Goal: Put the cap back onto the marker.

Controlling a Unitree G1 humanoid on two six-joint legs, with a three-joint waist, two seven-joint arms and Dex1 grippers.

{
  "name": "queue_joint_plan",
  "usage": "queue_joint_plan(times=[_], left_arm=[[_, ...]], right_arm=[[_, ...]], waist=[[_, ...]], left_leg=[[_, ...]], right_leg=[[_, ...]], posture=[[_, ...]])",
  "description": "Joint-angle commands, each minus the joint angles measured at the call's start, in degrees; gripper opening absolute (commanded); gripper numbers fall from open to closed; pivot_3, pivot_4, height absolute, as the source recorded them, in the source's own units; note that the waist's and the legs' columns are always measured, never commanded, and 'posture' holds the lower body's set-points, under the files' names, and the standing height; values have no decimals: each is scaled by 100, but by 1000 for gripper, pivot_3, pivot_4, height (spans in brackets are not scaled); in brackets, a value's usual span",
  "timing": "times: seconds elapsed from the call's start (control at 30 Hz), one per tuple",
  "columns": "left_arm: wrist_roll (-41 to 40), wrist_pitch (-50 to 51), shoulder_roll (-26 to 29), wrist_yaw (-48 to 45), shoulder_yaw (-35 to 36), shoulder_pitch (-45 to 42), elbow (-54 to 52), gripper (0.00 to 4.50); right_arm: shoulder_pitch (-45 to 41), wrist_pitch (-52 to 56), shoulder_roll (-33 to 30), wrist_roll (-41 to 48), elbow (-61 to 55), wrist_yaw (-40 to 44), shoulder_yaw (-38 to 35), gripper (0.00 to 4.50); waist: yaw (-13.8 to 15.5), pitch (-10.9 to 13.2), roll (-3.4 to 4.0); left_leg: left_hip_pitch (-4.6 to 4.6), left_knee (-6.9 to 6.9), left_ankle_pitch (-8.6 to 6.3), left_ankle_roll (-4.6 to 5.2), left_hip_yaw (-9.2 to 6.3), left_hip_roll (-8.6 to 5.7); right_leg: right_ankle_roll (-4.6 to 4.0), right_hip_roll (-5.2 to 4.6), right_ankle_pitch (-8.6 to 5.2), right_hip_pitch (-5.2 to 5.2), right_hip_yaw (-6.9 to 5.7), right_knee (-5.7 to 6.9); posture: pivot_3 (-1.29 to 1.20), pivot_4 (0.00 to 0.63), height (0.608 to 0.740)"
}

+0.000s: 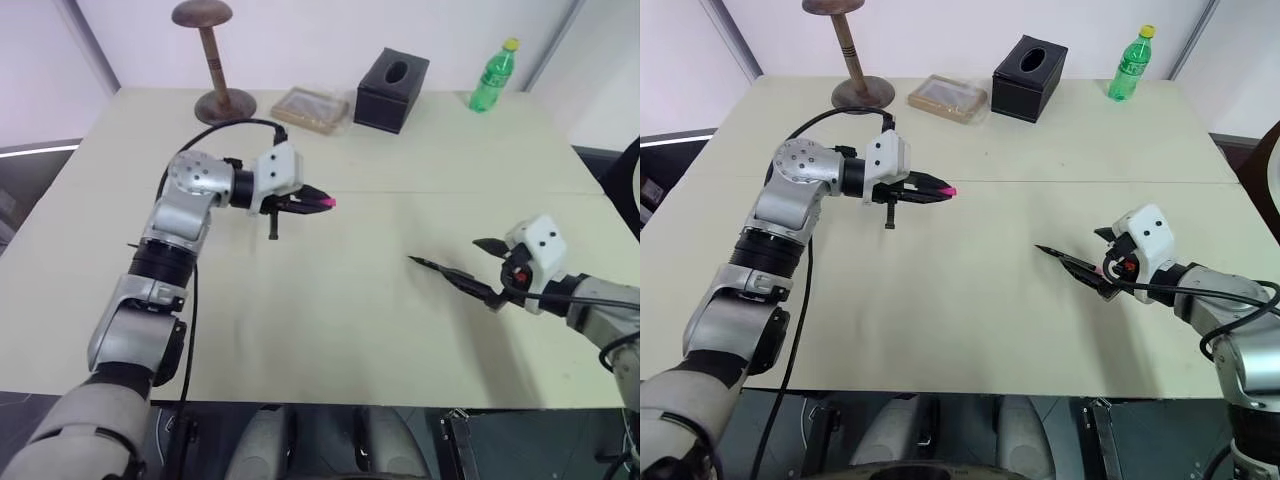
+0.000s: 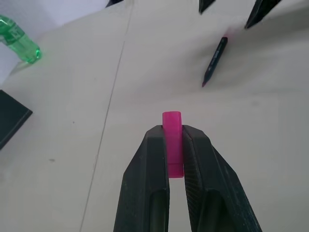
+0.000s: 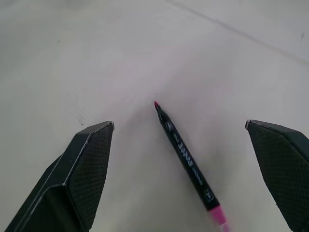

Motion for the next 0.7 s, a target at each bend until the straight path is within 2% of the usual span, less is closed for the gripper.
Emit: queue_joint_plan(times=[0.03, 0.3, 0.7], left_arm=[[-130, 219, 118, 121, 84, 130, -477, 54], [-185, 578, 261, 272, 100, 470, -1116, 54], [-287, 930, 436, 542, 94, 881, -1813, 54]], right_arm=[[-170, -442, -53, -188, 305, 173, 176, 4500], [-376, -1057, 70, -601, 1109, 263, 624, 4500], [-746, -1554, 173, -890, 2099, 439, 916, 4500]], waist=[[-19, -1, 1], [-68, 0, 1], [-74, 0, 2]], left_leg=[[0, 0, 0, 0, 0, 0], [0, 0, 1, -1, -1, 0], [1, 0, 1, -1, 0, 1]], right_leg=[[0, 0, 0, 0, 0, 1], [0, 0, 0, -1, 1, 1], [0, 0, 0, -1, 2, 1]], posture=[[0, 150, 740], [0, 150, 740], [0, 150, 740]])
